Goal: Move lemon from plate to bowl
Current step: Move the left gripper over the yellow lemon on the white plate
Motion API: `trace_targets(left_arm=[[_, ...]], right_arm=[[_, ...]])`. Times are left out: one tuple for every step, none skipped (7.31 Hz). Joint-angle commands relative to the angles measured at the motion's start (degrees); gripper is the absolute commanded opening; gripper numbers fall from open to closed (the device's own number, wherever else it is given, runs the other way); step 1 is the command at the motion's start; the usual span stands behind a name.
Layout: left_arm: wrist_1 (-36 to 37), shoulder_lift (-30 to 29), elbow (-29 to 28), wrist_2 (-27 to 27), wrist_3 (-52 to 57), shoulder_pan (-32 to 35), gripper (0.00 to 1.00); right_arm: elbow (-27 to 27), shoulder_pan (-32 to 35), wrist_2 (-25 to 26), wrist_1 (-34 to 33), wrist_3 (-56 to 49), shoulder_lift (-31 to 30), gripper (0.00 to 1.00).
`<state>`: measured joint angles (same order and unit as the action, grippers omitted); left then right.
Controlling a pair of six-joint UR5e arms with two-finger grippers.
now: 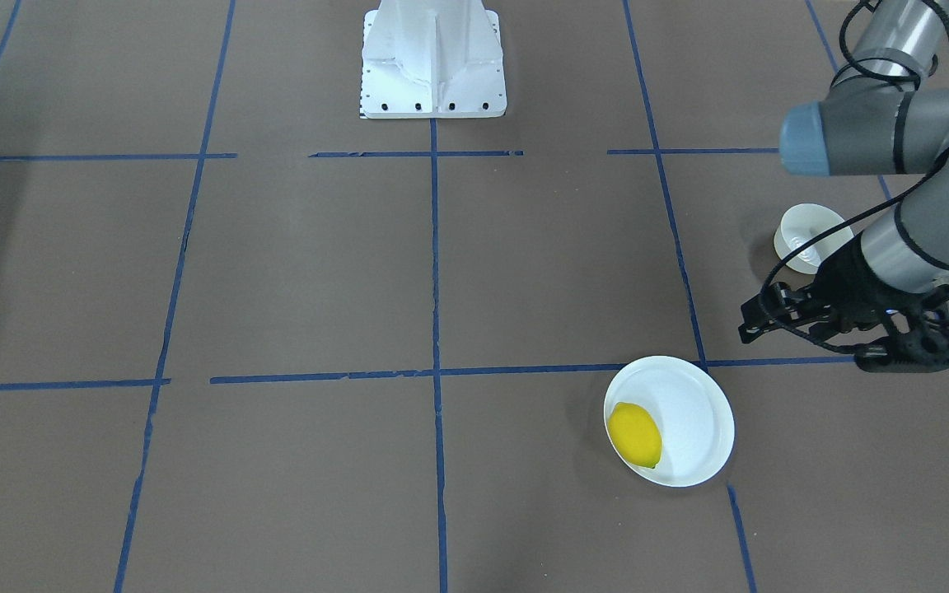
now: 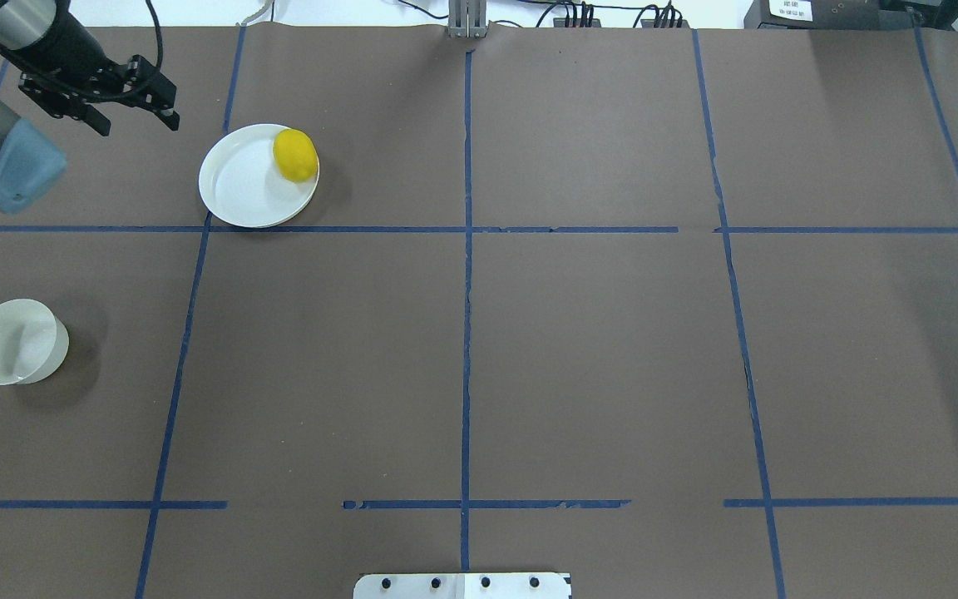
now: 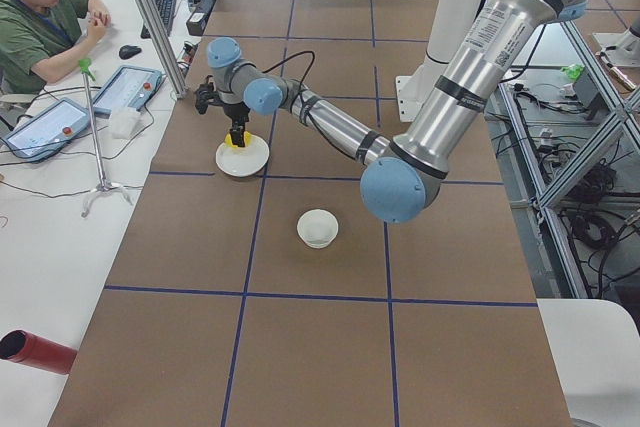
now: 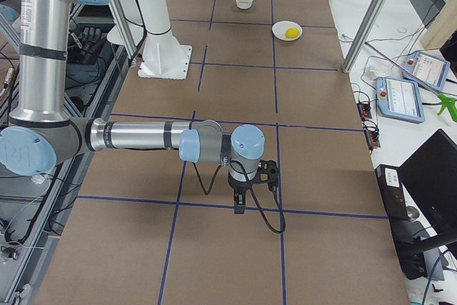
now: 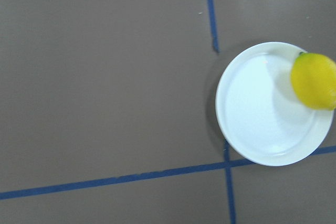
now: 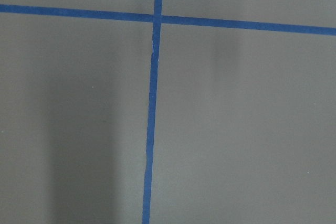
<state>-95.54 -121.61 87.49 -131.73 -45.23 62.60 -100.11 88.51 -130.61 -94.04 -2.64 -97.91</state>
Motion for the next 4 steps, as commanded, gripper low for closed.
trace_targets(left_arm=[[-1.0, -7.0, -7.3, 4.5, -13.2, -4.0, 1.0], [-5.3, -7.8, -10.7, 4.6, -19.7, -5.5, 1.0], [-10.7, -9.2, -15.3, 4.9, -26.4, -7.2, 1.0], [-12.1, -11.5, -18.5, 9.2, -27.1, -7.6, 1.0]], right_arm=[[0.0, 0.0, 0.0, 0.0, 0.0, 0.0, 1.0], [0.0, 0.0, 0.0, 0.0, 0.0, 0.0, 1.0], [0.0, 0.0, 0.0, 0.0, 0.0, 0.0, 1.0], [0.0, 0.0, 0.0, 0.0, 0.0, 0.0, 1.0]])
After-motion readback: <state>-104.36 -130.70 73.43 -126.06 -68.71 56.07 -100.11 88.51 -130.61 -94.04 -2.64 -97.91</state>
